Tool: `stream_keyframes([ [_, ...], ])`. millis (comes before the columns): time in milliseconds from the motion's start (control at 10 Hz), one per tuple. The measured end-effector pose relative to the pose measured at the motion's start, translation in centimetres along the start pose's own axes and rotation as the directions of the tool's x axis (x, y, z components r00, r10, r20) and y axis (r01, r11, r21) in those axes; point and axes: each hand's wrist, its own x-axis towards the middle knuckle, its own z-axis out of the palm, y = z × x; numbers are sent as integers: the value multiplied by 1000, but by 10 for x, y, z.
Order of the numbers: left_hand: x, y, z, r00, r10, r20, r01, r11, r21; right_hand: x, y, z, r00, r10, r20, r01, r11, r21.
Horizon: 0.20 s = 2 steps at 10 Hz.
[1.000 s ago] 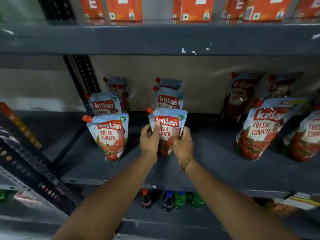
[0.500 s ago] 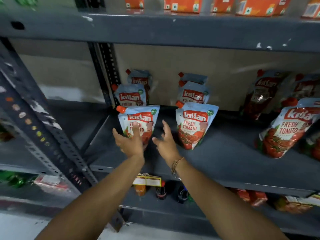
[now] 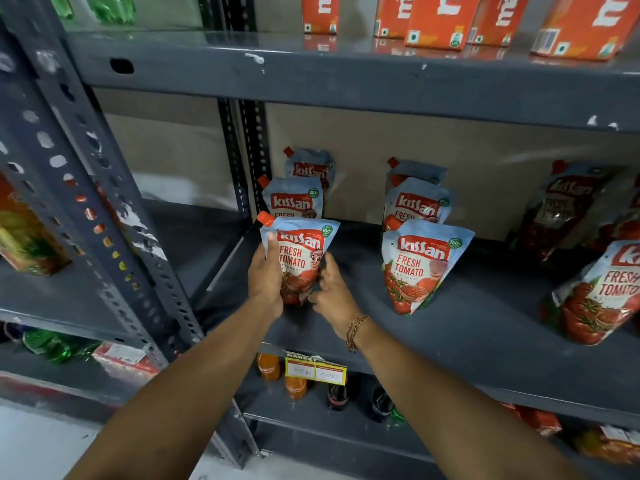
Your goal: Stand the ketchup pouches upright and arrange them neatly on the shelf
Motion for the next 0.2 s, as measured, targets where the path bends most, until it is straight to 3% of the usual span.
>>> stream_keyframes([
  [100,-2,3,2,999,-24,-33,24,1000,-14,-5,-1,-3,1000,-10,0,10,1000,-16],
  [200,-13,-2,6,988,14,-153,3,994,109,-11,-7,-5,999,6,-49,-10,996,-86],
])
